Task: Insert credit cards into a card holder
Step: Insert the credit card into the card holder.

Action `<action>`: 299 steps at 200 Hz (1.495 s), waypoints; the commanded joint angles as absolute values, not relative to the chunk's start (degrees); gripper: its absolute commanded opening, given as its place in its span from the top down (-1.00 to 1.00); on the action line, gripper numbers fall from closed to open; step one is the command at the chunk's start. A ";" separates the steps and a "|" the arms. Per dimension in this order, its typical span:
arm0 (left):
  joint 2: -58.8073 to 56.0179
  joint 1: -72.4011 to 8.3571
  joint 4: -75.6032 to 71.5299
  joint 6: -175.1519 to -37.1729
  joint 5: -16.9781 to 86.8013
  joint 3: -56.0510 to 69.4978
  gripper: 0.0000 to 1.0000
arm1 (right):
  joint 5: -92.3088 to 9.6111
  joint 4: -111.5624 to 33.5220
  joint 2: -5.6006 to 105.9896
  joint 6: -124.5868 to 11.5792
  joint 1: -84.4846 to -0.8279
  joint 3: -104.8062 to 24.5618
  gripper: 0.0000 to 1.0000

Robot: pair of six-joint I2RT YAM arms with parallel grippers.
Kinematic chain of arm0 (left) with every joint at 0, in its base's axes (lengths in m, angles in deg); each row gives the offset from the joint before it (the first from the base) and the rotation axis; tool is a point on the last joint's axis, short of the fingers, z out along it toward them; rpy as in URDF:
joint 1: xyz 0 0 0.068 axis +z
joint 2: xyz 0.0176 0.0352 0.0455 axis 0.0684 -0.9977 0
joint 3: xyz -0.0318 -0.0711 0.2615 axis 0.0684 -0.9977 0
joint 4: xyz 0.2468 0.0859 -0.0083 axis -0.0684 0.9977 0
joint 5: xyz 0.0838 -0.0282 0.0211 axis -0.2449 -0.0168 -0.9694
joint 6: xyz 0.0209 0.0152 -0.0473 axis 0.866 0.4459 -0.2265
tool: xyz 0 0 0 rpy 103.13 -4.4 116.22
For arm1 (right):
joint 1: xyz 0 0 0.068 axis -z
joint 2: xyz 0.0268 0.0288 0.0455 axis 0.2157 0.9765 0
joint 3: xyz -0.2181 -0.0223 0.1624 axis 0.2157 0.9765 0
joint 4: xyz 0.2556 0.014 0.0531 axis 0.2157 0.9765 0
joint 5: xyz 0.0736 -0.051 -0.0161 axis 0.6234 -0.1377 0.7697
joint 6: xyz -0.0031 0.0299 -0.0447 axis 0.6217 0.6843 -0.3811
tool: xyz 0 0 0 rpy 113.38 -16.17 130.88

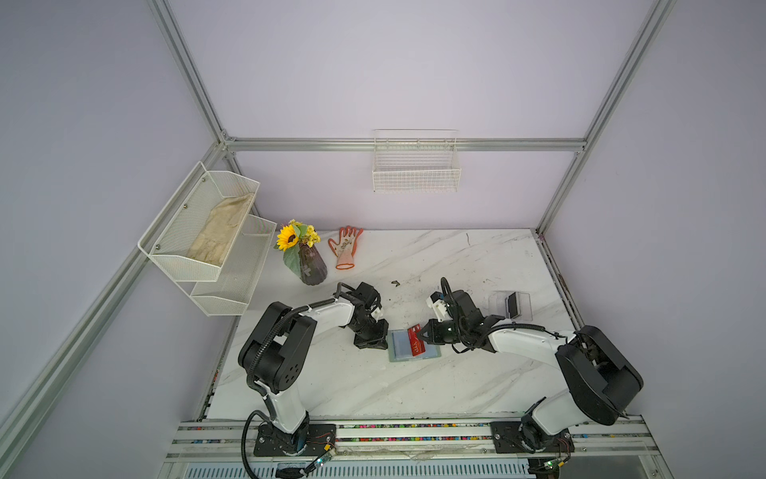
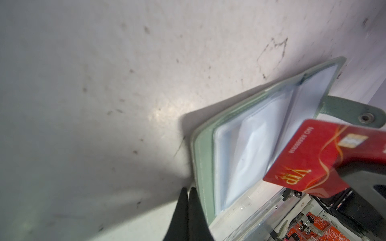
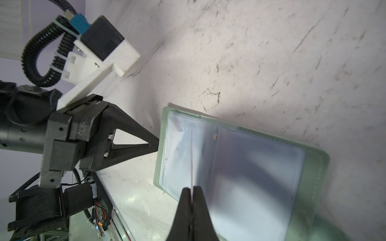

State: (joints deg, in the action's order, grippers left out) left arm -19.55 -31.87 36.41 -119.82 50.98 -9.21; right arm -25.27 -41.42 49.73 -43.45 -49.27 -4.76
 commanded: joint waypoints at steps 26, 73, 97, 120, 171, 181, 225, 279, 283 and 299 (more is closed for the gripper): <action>-20.79 -32.31 35.85 -119.40 51.07 -6.19 1.00 | -25.56 -42.46 47.78 -42.33 -47.49 -2.77 1.00; -21.05 -32.31 35.81 -119.35 51.01 -6.31 1.00 | -23.66 -42.28 46.76 -42.90 -45.55 -2.04 1.00; -21.12 -32.31 35.65 -119.36 51.07 -6.28 1.00 | -22.76 -43.52 47.70 -42.56 -45.52 -1.92 1.00; -21.19 -32.31 35.65 -119.35 51.07 -6.33 1.00 | -22.05 -45.30 49.43 -41.92 -45.50 -1.51 1.00; -21.24 -32.31 35.63 -119.35 50.98 -6.42 1.00 | -20.91 -48.46 51.06 -40.85 -45.50 -0.29 1.00; -21.32 -32.31 35.63 -119.35 51.01 -6.27 1.00 | -20.83 -48.60 51.22 -40.84 -45.50 -0.19 1.00; -21.64 -32.31 35.50 -119.26 51.16 -6.27 1.00 | -20.10 -51.02 52.02 -39.57 -45.50 0.63 1.00; -21.24 -32.27 35.54 -119.26 51.22 -6.43 1.00 | -19.34 -52.86 52.90 -38.83 -45.50 1.26 1.00; -21.12 -32.33 35.54 -119.33 51.20 -6.44 1.00 | -19.25 -53.04 52.92 -38.76 -45.50 1.29 1.00; -20.97 -32.31 35.50 -119.26 51.16 -6.63 1.00 | -18.86 -53.72 52.98 -38.37 -45.50 1.55 1.00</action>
